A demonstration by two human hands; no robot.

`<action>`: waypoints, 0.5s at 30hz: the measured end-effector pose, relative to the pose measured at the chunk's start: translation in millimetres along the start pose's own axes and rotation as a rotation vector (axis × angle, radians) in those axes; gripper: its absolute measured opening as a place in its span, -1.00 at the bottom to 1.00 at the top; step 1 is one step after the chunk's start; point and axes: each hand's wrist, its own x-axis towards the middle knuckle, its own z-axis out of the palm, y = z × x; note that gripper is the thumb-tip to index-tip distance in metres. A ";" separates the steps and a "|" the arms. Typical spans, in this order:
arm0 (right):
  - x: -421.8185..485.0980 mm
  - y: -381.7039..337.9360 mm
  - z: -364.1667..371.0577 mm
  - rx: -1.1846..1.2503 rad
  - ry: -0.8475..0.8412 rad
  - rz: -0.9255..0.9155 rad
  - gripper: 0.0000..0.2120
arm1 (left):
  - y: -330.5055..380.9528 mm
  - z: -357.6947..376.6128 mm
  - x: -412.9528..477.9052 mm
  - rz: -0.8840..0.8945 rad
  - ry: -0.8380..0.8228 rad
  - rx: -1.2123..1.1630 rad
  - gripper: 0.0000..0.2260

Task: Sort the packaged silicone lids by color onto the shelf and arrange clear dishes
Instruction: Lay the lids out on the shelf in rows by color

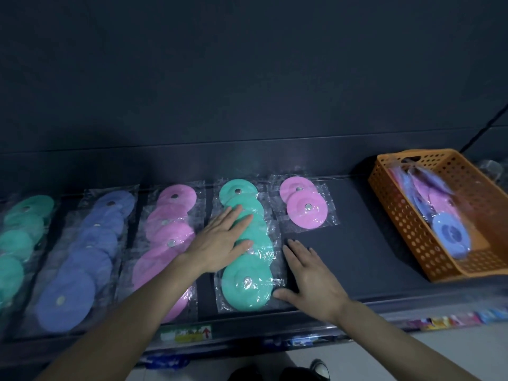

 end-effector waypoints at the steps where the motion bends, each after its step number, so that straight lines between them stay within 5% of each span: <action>1: 0.2 -1.4 1.2 0.000 -0.001 0.001 -0.10 | 0.5 0.0 -0.4 -0.003 0.004 0.006 -0.43; 7: -5.2 1.6 -7.5 0.076 0.007 0.037 0.06 | 14.1 -10.9 2.6 -0.011 0.035 -0.032 -0.42; 12: -5.9 32.9 -21.7 0.084 0.117 0.124 -0.32 | 39.2 -25.3 22.5 0.003 0.041 -0.063 -0.45; 15: 3.9 52.1 -36.3 -0.021 0.136 0.098 -0.37 | 55.8 -31.8 45.1 -0.001 0.028 -0.079 -0.48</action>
